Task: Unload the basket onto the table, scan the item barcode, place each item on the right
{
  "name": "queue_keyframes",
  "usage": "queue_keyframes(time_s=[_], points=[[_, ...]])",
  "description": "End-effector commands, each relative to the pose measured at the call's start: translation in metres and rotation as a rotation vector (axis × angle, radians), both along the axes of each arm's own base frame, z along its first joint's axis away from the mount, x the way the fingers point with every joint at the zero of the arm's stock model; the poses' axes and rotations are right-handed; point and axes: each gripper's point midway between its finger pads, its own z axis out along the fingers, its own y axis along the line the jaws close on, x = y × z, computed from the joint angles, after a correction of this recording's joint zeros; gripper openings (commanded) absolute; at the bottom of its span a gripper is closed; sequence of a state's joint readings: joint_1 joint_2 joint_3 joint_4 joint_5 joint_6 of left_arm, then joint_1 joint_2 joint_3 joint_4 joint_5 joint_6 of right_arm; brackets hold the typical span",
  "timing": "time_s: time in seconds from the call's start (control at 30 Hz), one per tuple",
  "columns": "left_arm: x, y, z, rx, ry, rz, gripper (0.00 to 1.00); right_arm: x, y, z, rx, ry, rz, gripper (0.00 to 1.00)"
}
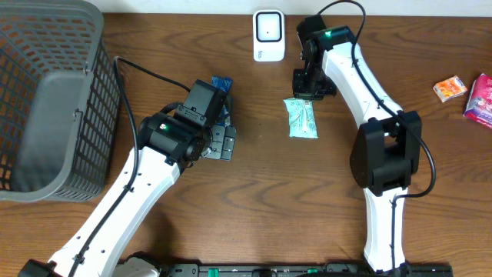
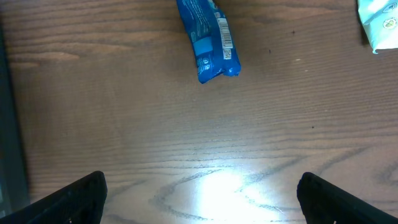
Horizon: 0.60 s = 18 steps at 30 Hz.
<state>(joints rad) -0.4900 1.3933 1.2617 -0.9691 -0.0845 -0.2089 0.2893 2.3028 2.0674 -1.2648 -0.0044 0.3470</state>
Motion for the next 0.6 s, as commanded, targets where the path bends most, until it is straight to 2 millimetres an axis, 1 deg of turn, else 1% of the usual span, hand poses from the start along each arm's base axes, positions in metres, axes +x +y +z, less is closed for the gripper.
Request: queue_keyframes(time_s=[0.0,0.1,0.2,0.4,0.47,0.53,0.57], points=[[0.000,0.002,-0.001,0.008,0.004,0.003,0.98,-0.002,0.005,0.010,0.024,-0.009,0.017,0.03],[0.000,0.002,-0.001,0.008,0.004,0.003,0.98,-0.008,0.012,0.004,0.022,0.006,0.034,0.03],[0.000,0.002,-0.001,0.008,0.004,0.003,0.98,-0.015,0.016,-0.010,0.013,0.022,0.048,0.01],[0.000,0.002,-0.001,0.008,0.004,0.003,0.98,-0.028,0.014,-0.060,0.008,0.046,0.024,0.02],[0.000,0.002,-0.001,0.008,0.004,0.003,0.98,-0.034,0.017,-0.076,0.036,0.057,0.023,0.01],[0.000,0.002,-0.002,0.009,0.004,0.003,0.98,-0.035,0.021,-0.076,0.062,0.061,0.025,0.01],[0.000,0.002,-0.001,0.008,0.004,0.003,0.98,-0.030,0.024,-0.070,0.074,0.047,0.025,0.01]])
